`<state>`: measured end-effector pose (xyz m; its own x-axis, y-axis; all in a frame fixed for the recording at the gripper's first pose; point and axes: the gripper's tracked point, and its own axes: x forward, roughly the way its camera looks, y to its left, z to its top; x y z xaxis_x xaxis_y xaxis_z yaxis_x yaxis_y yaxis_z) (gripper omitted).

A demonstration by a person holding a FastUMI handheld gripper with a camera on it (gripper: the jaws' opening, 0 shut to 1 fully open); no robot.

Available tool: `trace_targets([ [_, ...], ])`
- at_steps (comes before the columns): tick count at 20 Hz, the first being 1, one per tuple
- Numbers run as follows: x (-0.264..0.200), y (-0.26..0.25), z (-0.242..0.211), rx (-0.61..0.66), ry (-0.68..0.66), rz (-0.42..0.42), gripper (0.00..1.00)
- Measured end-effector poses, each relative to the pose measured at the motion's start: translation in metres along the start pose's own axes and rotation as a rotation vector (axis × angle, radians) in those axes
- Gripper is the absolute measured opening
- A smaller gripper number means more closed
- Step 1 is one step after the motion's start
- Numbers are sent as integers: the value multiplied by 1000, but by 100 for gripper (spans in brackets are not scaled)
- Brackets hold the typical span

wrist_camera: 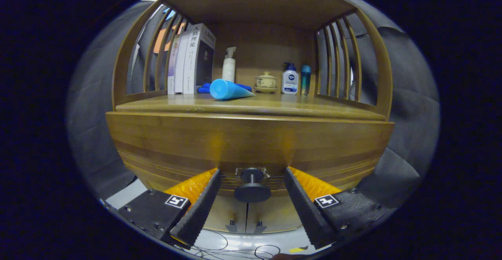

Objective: Pull open the drawer, take out the items inside it, and place them on the countertop above the cabinet.

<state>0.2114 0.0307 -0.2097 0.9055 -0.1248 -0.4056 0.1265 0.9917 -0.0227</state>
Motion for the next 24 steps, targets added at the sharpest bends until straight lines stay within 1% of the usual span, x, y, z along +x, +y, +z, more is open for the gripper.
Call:
trace_targets([
  [3,1,0,1,13,6,2,100],
  [7,1,0,-1,-33,22,2,100],
  [9,-7,4,-2,12,42,55,100],
  [10,-13,8,4,47,18,81,100],
  [12,-30,6,16,54,-40,96,100],
  [15,-63,1,37,-9,-134,78,100],
  [16,-73,-2,40,-20,-146,73,100],
  [21,-137,3,36,-19,-186,124,100],
  [24,-162,-2,30,-29,-199,114,100],
])
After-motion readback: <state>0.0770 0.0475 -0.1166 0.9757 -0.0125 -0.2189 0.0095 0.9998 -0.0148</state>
